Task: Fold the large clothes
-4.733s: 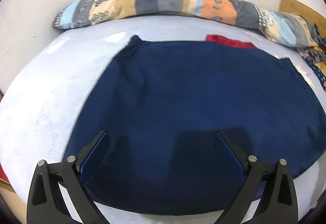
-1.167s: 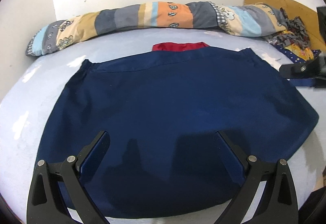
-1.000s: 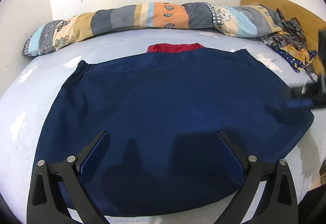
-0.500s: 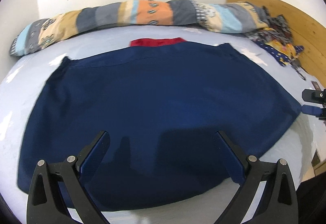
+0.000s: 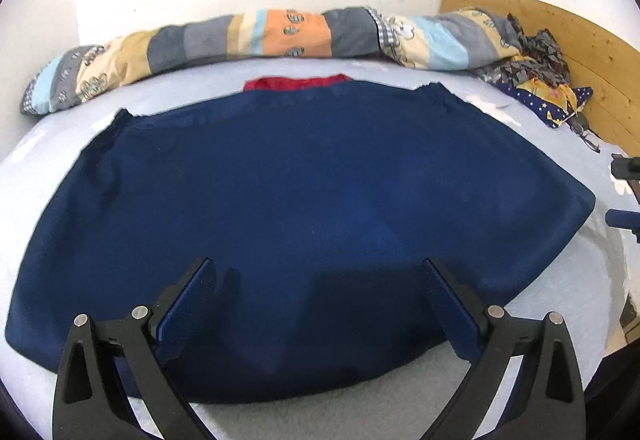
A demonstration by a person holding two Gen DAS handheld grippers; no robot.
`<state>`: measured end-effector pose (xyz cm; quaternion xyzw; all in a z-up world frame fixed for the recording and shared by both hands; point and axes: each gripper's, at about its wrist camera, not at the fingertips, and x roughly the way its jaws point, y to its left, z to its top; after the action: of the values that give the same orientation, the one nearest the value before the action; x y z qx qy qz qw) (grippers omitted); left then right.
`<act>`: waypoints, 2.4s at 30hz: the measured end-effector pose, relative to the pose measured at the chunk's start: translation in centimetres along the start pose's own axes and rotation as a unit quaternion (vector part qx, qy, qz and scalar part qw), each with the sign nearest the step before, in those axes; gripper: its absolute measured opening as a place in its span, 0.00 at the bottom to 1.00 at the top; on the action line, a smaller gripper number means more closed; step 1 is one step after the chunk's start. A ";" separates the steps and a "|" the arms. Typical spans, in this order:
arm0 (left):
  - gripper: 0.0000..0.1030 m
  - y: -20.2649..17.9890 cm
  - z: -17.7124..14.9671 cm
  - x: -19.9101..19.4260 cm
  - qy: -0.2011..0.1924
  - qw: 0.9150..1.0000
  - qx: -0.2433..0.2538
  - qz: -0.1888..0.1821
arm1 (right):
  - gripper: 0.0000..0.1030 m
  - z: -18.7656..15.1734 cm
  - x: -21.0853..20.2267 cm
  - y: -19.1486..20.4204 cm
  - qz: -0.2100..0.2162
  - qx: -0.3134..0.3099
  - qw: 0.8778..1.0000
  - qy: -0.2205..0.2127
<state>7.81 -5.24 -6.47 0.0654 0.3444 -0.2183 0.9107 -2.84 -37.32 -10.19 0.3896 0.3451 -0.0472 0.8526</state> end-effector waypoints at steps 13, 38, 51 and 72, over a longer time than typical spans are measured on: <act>0.98 -0.4 -0.6 0.8 0.011 0.999 -0.025 0.017 | 0.84 0.6 0.7 -3.6 0.029 0.098 0.995 0.000; 0.99 -0.4 -0.5 2.2 0.017 0.998 -0.034 0.054 | 0.60 2.4 9.9 -2.1 0.108 0.055 0.992 -0.040; 0.99 0.0 -0.7 2.3 0.020 0.995 -0.047 0.091 | 0.19 2.6 6.8 2.1 0.128 0.033 0.989 -0.061; 0.98 23.8 5.9 -13.2 -0.071 0.957 -0.185 0.210 | 0.19 -3.6 10.7 27.0 0.129 -0.128 0.983 -0.009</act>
<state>13.06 19.10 5.83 -0.0489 0.2917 0.0415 0.9543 12.72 -14.11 -1.42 0.3180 0.2875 0.1041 0.8974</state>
